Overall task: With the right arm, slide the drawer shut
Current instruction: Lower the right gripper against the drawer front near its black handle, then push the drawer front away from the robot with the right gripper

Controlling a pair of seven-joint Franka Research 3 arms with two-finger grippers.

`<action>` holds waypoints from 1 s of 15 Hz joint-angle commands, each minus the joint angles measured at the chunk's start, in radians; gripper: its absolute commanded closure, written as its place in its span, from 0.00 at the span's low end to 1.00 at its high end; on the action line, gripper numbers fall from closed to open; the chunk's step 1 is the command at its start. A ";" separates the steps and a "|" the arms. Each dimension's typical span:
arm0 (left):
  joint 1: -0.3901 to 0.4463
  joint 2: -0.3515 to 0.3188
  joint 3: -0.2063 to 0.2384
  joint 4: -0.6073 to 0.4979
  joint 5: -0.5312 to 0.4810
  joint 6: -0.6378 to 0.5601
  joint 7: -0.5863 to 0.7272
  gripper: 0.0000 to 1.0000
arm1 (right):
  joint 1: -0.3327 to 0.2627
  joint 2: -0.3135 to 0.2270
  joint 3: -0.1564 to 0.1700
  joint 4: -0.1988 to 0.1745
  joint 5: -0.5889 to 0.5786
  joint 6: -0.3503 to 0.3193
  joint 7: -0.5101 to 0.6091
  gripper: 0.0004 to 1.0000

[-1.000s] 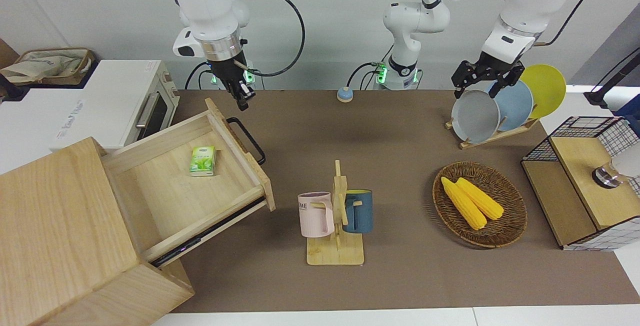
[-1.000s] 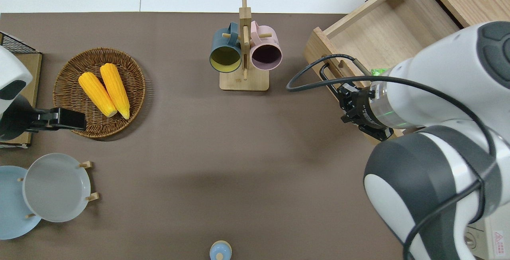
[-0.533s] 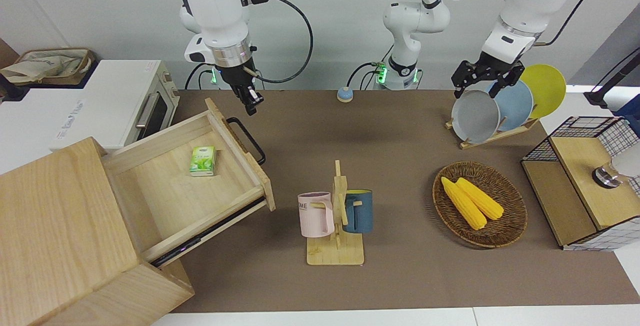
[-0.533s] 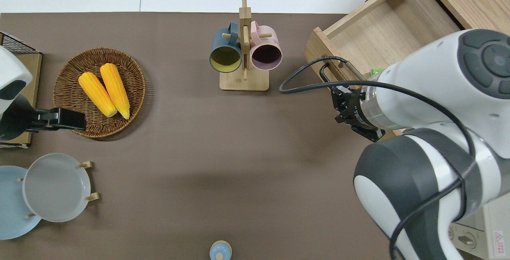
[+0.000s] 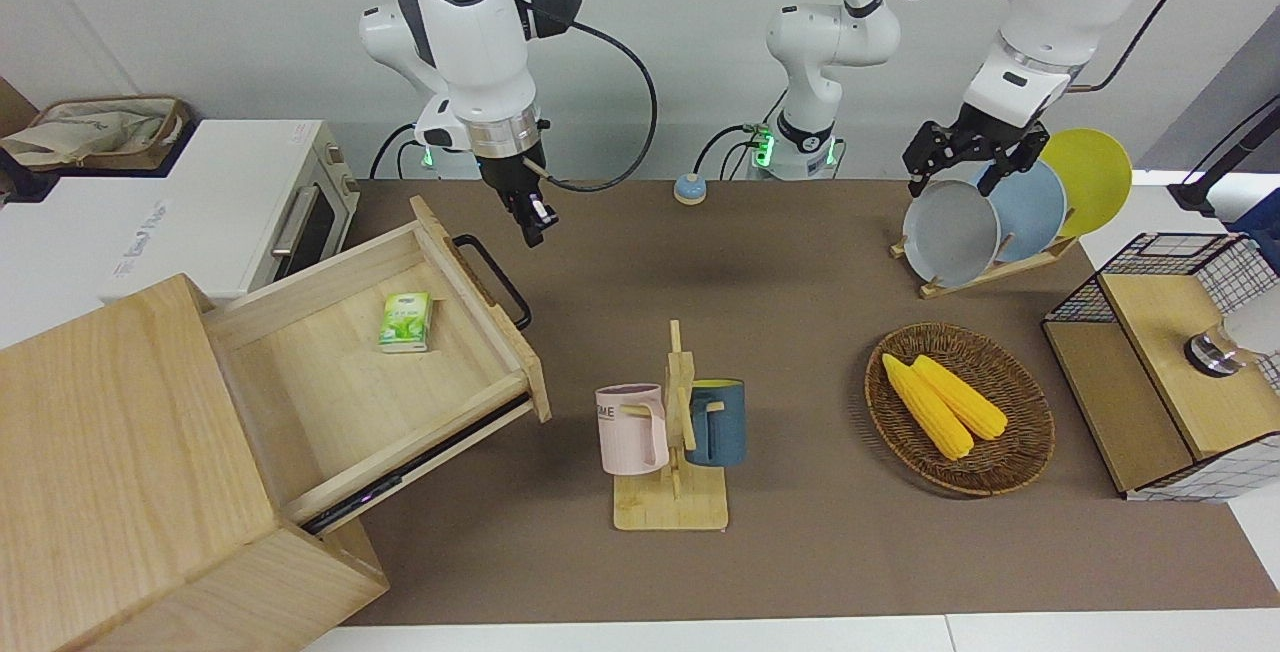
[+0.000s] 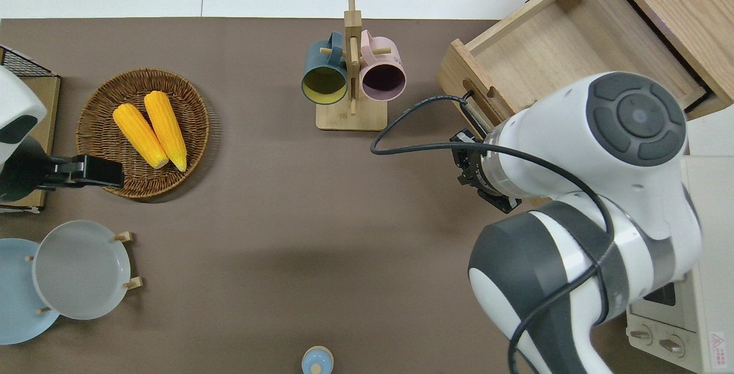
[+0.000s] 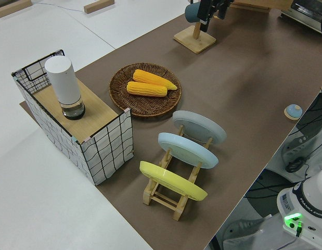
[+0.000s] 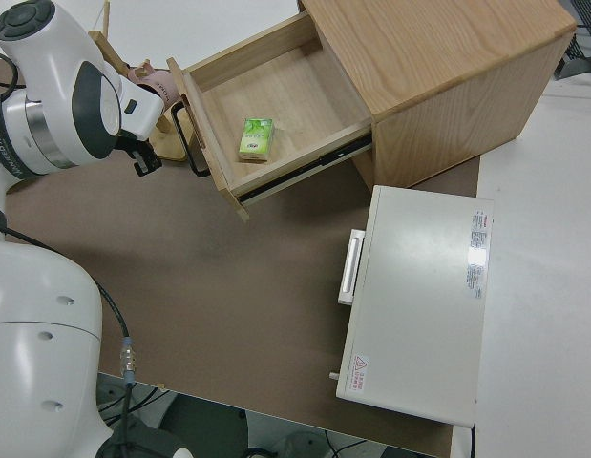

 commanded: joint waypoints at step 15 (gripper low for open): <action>-0.004 -0.008 0.004 0.002 0.013 -0.014 0.001 0.00 | 0.066 0.064 -0.042 -0.023 -0.080 0.031 0.097 1.00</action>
